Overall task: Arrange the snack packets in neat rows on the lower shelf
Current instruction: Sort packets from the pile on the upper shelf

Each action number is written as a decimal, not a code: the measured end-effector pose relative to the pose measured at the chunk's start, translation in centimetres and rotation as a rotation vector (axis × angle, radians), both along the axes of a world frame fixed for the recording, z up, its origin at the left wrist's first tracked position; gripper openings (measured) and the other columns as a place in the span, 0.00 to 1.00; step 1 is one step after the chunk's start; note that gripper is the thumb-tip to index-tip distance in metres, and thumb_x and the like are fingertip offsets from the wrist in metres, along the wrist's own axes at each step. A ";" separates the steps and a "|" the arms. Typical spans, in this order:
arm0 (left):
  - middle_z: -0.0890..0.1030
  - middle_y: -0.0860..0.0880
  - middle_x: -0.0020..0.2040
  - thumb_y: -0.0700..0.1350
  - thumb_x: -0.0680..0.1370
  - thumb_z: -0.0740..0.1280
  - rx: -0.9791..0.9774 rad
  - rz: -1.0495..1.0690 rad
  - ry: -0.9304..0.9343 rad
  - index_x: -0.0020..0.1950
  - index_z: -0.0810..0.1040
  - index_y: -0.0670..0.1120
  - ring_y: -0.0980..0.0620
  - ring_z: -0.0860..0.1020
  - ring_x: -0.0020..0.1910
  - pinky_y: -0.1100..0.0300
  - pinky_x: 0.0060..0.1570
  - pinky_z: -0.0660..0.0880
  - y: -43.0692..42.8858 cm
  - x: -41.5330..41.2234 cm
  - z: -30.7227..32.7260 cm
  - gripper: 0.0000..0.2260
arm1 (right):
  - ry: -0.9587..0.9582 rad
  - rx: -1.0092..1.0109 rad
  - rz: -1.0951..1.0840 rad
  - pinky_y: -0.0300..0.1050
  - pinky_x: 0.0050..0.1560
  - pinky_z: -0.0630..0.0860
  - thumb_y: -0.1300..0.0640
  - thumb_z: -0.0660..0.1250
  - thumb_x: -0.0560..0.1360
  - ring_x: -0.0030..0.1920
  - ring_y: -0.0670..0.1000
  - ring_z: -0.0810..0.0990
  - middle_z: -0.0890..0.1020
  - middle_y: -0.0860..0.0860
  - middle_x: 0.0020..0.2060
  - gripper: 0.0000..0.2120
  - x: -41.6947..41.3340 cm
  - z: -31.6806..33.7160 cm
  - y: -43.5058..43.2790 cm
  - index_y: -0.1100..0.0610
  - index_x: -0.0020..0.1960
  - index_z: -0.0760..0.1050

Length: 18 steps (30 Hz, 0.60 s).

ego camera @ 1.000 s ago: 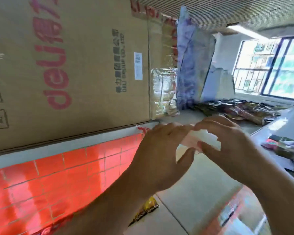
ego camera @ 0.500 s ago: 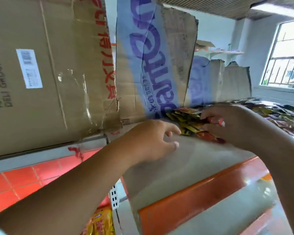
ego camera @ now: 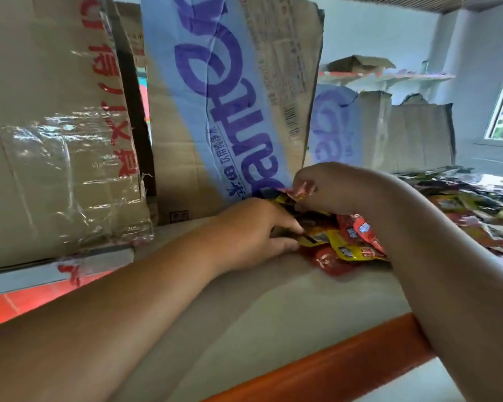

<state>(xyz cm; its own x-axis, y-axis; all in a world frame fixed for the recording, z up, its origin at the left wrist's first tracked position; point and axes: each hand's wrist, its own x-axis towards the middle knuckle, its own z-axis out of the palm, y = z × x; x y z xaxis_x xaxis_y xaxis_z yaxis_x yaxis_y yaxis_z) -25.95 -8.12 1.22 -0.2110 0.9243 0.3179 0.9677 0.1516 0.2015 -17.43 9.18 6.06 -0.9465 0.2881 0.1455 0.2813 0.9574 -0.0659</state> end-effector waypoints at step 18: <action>0.83 0.60 0.46 0.43 0.72 0.77 0.232 -0.093 0.126 0.47 0.87 0.56 0.59 0.79 0.48 0.57 0.49 0.78 -0.4 -0.3 0.1 0.09 | -0.028 -0.299 0.072 0.49 0.56 0.76 0.41 0.70 0.67 0.54 0.47 0.77 0.78 0.44 0.58 0.20 2.0 0.1 -0.6 0.35 0.58 0.72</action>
<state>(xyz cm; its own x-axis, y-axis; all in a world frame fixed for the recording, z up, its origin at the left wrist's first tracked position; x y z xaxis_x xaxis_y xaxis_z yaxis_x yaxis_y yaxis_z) -26.22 -8.51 1.35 -0.0740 0.8376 0.5413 0.9949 0.0247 0.0978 -15.41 8.54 6.19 -0.9684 0.2463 0.0382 0.2190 0.9142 -0.3409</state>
